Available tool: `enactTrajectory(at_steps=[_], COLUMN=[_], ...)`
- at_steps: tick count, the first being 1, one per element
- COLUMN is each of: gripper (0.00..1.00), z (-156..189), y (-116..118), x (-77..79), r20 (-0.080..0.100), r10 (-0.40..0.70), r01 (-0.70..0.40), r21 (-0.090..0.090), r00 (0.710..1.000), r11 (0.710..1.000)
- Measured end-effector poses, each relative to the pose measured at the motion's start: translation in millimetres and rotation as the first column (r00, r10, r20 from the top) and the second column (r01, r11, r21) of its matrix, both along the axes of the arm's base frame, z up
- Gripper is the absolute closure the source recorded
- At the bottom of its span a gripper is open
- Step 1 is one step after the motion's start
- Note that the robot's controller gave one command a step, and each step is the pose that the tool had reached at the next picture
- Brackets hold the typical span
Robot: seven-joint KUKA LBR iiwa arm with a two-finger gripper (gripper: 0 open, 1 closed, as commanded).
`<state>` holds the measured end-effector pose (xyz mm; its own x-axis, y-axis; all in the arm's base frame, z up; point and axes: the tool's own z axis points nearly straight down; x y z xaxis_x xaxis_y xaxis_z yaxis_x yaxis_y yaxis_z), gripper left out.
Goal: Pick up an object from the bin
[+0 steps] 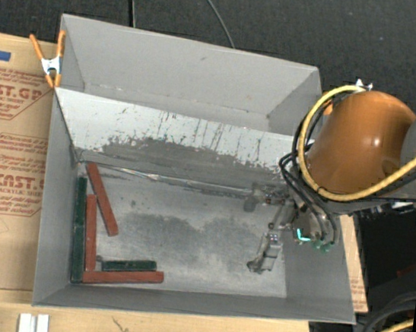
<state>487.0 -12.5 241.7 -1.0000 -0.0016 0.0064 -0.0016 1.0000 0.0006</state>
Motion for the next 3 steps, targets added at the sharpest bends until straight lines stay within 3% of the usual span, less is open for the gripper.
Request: enactTrajectory(at_steps=[1,2,3], gripper=[0.0,0.0,0.0], z=[2.7,-3.8,-8.2], y=[0.0,5.3,7.4], x=[0.9,17.2,23.3], r20=[0.006,0.009,0.012], r10=[0.0,0.165,0.234], r01=[0.0,-0.165,-0.234], r21=[0.0,-0.001,-0.002], r00=[1.0,0.986,0.972], r11=[1.0,0.986,0.972])
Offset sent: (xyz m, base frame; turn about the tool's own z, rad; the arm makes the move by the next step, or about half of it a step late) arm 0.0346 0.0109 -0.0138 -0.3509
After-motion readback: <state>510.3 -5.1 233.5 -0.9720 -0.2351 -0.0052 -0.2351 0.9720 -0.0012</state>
